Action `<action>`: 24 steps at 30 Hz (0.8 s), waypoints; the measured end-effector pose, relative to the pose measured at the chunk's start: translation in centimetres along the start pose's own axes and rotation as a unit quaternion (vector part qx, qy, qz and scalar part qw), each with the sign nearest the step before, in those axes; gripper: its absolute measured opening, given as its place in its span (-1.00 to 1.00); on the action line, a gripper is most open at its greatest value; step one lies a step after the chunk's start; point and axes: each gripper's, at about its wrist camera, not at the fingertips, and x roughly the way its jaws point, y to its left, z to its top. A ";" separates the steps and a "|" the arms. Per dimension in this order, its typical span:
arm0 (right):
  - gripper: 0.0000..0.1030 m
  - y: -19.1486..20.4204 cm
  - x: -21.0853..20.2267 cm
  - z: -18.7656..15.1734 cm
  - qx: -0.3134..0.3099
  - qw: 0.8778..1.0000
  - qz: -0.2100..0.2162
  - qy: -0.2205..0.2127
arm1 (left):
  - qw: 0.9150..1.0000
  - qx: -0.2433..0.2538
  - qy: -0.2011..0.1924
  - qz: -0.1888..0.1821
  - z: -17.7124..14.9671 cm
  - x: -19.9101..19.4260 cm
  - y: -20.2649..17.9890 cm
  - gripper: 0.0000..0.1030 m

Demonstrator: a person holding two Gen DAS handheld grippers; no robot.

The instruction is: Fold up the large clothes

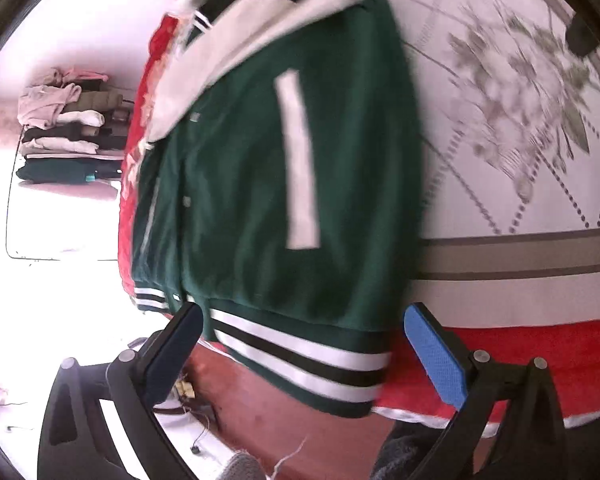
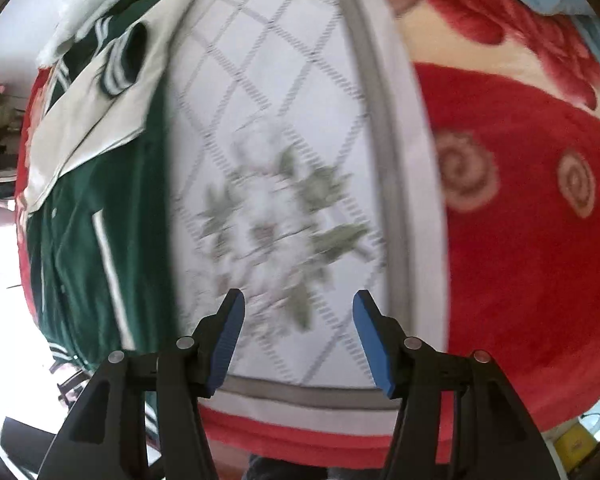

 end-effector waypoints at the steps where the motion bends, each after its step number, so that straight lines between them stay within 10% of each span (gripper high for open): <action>1: 0.13 -1.3 0.0 0.3 0.001 1.000 -0.002 -0.001 | 1.000 0.000 0.006 0.002 0.1 0.4 -0.6 1.00; 18: 0.13 -3.1 5.0 4.5 0.026 0.995 0.099 0.009 | 0.992 -0.041 0.032 0.111 4.8 7.9 2.1 1.00; 24: 0.15 -1.2 6.4 8.4 0.024 0.982 0.187 -0.010 | 0.995 -0.094 0.028 0.032 6.6 8.0 6.4 -0.35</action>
